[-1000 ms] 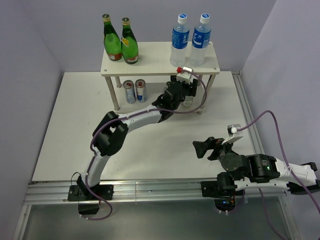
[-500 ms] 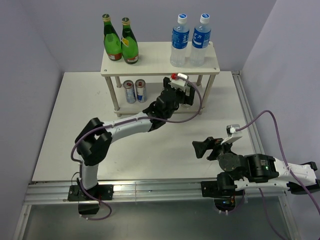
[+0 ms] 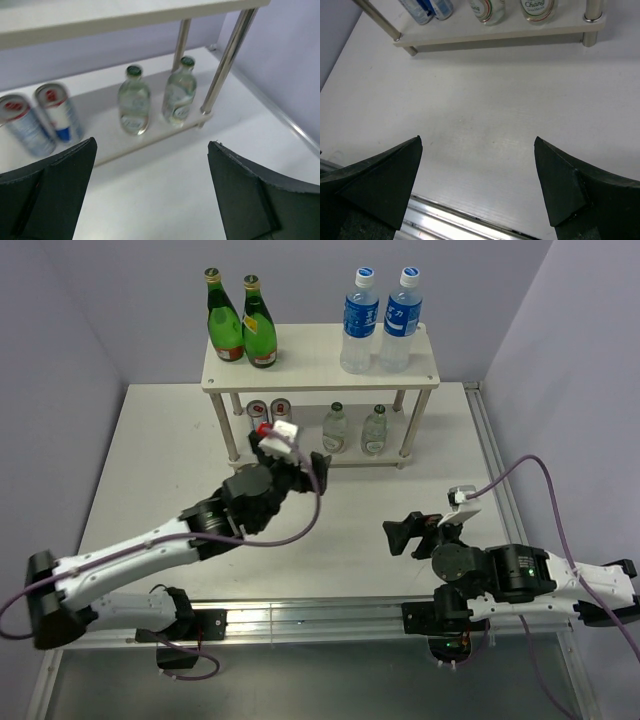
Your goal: Place and organize the beverage onto the shelf
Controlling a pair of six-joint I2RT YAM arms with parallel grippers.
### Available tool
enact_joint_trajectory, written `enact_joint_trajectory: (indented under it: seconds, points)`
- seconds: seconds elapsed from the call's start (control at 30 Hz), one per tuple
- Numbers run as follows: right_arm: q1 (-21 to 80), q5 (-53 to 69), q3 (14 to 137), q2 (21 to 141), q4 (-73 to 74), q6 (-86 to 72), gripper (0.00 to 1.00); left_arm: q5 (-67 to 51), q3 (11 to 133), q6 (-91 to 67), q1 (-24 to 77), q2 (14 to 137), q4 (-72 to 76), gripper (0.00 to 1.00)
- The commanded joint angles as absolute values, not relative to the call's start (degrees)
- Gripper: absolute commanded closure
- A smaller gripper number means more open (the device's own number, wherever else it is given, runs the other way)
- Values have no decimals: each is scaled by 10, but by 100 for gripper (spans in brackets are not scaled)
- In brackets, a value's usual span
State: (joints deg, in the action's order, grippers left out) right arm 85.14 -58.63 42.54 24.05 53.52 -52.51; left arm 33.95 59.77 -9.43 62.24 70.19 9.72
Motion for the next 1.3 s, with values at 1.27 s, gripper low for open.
enact_joint_trajectory:
  seconds: [1.27]
  points:
    - [856,-631,814,359,449,-167,0,577,634,-146,703,313,-254,1]
